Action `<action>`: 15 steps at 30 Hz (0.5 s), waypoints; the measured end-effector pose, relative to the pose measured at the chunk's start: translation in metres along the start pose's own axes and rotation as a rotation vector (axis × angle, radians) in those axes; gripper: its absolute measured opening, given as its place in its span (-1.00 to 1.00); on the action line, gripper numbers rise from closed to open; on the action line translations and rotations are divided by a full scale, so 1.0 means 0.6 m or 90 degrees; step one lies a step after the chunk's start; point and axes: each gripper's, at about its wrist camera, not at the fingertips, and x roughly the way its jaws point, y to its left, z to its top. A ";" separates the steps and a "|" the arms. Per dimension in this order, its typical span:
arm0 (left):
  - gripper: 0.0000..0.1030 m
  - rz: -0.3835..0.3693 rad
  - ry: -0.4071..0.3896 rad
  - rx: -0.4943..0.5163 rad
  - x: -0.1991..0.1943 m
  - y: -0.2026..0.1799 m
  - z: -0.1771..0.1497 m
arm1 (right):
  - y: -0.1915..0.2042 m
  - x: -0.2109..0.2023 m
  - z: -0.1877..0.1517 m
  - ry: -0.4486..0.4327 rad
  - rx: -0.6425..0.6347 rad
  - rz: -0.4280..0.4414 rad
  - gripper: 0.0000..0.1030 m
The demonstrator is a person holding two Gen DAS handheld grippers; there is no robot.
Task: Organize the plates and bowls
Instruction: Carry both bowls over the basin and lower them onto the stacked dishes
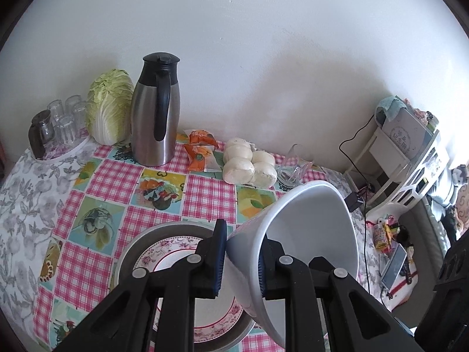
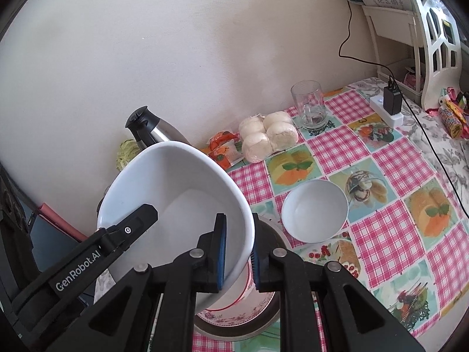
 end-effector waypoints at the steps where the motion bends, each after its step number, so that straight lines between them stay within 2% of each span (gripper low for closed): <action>1: -0.62 0.001 0.002 0.003 0.002 -0.003 -0.002 | -0.004 -0.001 0.000 0.001 0.002 -0.001 -0.67; 9: -0.62 0.017 0.014 0.009 0.005 -0.013 -0.020 | -0.027 0.003 -0.011 0.022 0.022 0.004 -0.67; 15: -0.62 0.019 0.033 -0.026 0.015 0.016 -0.039 | -0.023 0.018 -0.026 0.048 0.011 0.003 -0.67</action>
